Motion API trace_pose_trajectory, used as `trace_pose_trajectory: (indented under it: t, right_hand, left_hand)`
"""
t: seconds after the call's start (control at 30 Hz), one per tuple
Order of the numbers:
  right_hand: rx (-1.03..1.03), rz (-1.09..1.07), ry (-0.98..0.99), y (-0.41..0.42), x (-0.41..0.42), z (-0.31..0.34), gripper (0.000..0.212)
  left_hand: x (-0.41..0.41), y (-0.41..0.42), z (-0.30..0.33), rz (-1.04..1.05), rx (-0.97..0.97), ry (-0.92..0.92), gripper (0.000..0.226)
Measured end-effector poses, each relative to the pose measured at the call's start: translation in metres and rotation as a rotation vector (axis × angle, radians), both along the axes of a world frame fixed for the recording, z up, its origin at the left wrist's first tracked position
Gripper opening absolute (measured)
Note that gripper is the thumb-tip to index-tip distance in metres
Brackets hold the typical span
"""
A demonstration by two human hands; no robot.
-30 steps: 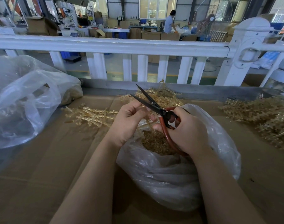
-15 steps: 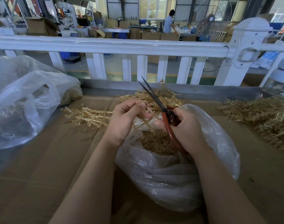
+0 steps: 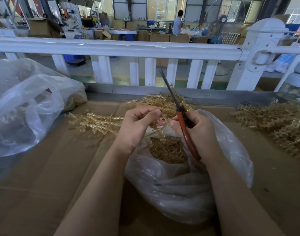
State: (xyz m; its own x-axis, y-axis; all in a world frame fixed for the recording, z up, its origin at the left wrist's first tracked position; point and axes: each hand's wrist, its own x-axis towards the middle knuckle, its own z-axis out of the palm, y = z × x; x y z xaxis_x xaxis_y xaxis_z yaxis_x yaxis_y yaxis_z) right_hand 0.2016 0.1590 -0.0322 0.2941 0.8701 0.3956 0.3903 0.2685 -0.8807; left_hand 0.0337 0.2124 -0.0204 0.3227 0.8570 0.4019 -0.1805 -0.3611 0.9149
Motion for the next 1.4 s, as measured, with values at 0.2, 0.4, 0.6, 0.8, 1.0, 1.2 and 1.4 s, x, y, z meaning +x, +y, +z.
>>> trace_pose_trajectory:
  t: [0.2,0.4,0.6,0.8,1.0,1.2,1.4]
  right_hand:
    - [-0.077,0.072,0.003,0.000,-0.005,0.004,0.016]
    - [-0.069,0.031,0.276,-0.002,0.003,0.008,0.013]
    - [0.034,0.116,0.358,-0.007,0.007,0.005,0.029]
    - [0.060,0.144,0.333,-0.006,0.007,0.005,0.030]
    - [0.090,0.106,0.329,-0.005,0.004,0.006,0.012]
    - [0.103,0.047,0.270,-0.003,0.008,0.003,0.031]
    - [-0.041,-0.001,-0.077,0.001,0.006,-0.003,0.024]
  left_hand:
    - [0.007,-0.002,0.000,-0.045,-0.068,-0.082,0.026]
    - [0.004,0.002,-0.001,-0.040,-0.420,-0.196,0.083]
    - [0.003,0.000,-0.002,-0.261,-0.532,-0.073,0.059]
    - [0.005,-0.002,-0.005,-0.327,-0.454,0.087,0.024]
    - [0.005,-0.003,-0.003,-0.266,-0.456,-0.022,0.009]
    - [0.003,0.000,0.000,-0.120,-0.520,-0.313,0.017]
    - [0.003,0.002,0.000,-0.035,-0.486,-0.378,0.012]
